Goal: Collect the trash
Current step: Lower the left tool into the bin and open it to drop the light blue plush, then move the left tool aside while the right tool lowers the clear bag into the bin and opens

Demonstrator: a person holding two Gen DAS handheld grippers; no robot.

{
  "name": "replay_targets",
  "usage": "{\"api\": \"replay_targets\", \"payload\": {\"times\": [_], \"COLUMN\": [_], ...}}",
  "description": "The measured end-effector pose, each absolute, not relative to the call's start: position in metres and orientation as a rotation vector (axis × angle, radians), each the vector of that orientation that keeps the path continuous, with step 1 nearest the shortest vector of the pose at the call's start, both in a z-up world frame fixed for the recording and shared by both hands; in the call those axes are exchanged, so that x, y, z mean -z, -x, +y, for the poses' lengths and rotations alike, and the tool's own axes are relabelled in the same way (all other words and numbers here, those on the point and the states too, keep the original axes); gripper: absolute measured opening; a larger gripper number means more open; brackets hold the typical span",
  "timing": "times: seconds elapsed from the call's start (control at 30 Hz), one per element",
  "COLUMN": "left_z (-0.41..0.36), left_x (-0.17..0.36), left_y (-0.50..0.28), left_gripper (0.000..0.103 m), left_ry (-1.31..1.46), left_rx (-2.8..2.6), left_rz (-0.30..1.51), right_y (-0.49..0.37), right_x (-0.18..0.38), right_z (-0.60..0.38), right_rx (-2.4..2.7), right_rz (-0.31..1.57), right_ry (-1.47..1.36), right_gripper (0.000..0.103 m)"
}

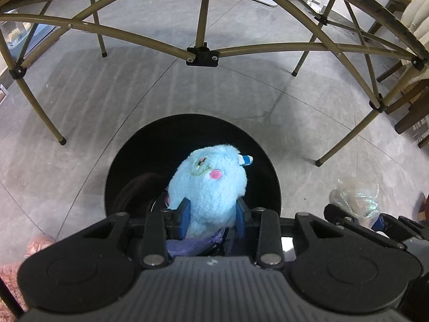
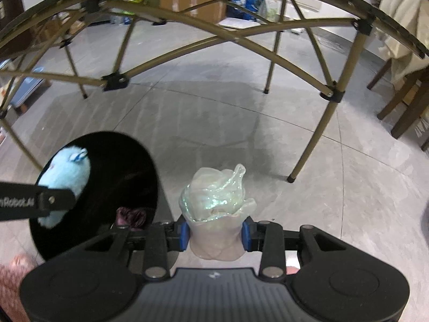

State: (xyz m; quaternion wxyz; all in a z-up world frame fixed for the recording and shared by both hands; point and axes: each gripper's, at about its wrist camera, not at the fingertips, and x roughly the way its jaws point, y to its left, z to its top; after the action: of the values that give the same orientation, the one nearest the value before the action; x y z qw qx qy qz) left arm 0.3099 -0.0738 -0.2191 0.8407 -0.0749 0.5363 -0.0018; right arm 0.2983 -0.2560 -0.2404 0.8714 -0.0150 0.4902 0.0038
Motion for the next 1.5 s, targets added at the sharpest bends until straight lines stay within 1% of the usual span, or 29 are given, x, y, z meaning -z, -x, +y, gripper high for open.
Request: {"api": "replay_targets", "payload": {"times": [0.47, 0.6, 0.63, 0.7, 0.73, 0.77, 1.0, 1.5], "left_z": [-0.073, -0.071, -0.071, -0.071, -0.070, -0.068, -0.056, -0.053], "left_x": [0.240, 0.241, 0.241, 0.240, 0.239, 0.239, 0.239, 0.225], "left_y": [-0.321, -0.320, -0.320, -0.320, -0.319, -0.319, -0.317, -0.310], "left_gripper": [0.033, 0.036, 0.039, 0.060, 0.083, 0.103, 0.103, 0.103], "left_ry": [0.166, 0.171, 0.168, 0.165, 0.171, 0.180, 0.203, 0.168], "left_rx": [-0.037, -0.032, -0.034, -0.035, -0.043, -0.052, -0.097, -0.045], "left_rz": [1.190, 1.200, 1.199, 1.196, 1.194, 1.193, 1.214, 1.172], "right_y": [-0.311, -0.311, -0.311, -0.310, -0.310, -0.311, -0.310, -0.309], "right_x": [0.245, 0.244, 0.244, 0.243, 0.243, 0.243, 0.243, 0.240], "right_z": [-0.260, -0.259, -0.258, -0.258, -0.258, -0.258, -0.257, -0.253], "right_rx": [0.013, 0.004, 0.002, -0.001, -0.002, -0.002, -0.008, -0.025], "right_rz": [1.021, 1.022, 1.021, 1.020, 1.020, 1.020, 1.016, 1.002], "right_ry": [0.015, 0.013, 0.014, 0.016, 0.015, 0.015, 0.018, 0.017], "right_gripper": [0.035, 0.035, 0.035, 0.035, 0.035, 0.035, 0.035, 0.035]}}
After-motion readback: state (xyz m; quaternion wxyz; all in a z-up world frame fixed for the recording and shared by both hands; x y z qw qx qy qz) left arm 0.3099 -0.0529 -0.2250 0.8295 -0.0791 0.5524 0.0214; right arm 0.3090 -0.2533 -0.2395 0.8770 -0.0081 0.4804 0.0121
